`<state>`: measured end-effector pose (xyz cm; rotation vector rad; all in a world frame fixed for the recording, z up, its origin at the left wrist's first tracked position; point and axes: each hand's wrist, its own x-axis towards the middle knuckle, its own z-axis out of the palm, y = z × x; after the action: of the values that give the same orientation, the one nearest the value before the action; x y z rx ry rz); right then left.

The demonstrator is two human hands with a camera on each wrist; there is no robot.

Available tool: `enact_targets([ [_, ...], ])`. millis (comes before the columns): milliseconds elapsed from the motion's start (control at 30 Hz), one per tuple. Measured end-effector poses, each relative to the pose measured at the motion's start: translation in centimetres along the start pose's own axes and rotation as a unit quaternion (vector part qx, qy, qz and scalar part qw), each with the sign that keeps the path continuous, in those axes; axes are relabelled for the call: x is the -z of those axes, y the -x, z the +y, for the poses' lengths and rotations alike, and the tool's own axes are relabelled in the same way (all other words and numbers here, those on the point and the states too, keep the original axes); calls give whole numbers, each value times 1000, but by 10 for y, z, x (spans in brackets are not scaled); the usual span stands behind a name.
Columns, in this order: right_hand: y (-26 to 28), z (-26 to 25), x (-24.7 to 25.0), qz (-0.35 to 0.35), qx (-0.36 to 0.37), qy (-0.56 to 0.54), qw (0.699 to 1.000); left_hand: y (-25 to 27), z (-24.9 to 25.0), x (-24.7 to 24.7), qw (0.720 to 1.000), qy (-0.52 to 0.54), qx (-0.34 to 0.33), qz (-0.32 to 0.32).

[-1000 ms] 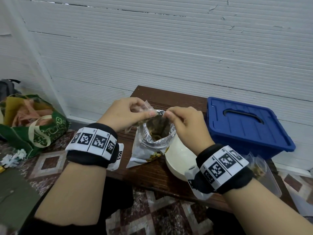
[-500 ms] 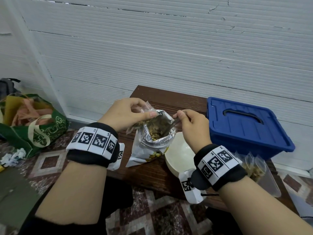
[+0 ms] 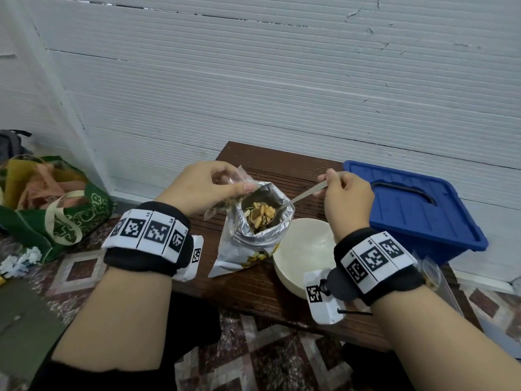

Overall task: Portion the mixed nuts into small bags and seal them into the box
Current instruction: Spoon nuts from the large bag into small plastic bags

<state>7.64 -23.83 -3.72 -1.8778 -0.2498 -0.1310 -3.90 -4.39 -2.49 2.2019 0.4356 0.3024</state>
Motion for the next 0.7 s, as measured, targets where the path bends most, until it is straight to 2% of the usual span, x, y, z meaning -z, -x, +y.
enact_targets([
  [400,-21,-25,26,66,27,-3,997,6,12,0,1000,-5,-5,-24],
  [700,-18,-29,23,57,14,-15,998,4,14,-7,997,-66,-14,-28],
])
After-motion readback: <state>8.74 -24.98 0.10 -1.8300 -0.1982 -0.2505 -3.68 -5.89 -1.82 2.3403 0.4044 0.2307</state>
